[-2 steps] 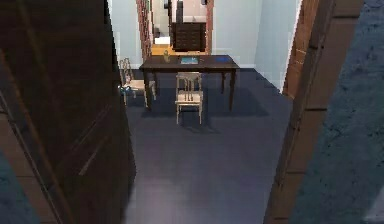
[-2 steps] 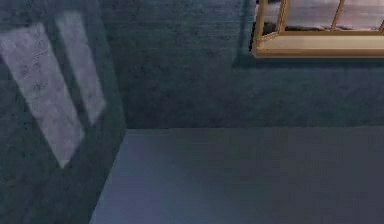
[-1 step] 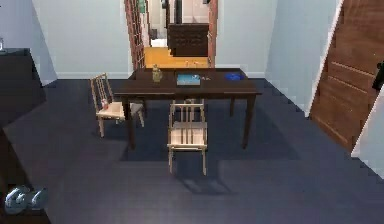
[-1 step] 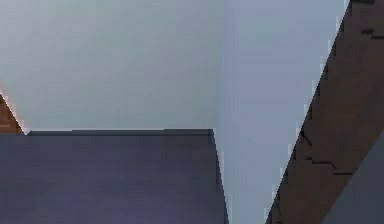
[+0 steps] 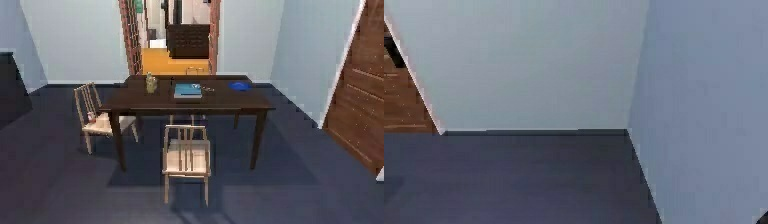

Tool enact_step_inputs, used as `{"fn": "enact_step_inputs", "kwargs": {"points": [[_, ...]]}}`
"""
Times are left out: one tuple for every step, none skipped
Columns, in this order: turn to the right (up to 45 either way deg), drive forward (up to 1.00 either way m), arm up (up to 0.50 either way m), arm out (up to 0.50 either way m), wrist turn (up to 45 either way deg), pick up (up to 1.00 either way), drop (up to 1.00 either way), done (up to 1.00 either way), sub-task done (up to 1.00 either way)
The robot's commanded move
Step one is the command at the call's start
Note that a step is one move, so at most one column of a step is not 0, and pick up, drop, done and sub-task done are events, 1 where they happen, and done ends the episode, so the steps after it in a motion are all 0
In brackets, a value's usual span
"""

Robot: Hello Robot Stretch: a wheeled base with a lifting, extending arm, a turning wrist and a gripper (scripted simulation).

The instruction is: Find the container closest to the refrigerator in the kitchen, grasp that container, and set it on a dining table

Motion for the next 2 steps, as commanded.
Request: {"fn": "enact_step_inputs", "kwargs": {"points": [[-27.0, 0.00, 0.00, 0.00, 0.0, 0.00, 0.00, 0.00, 0.00], [0.0, 0.60, 0.00, 0.00, 0.0, 0.00, 0.00, 0.00, 0.00]]}}
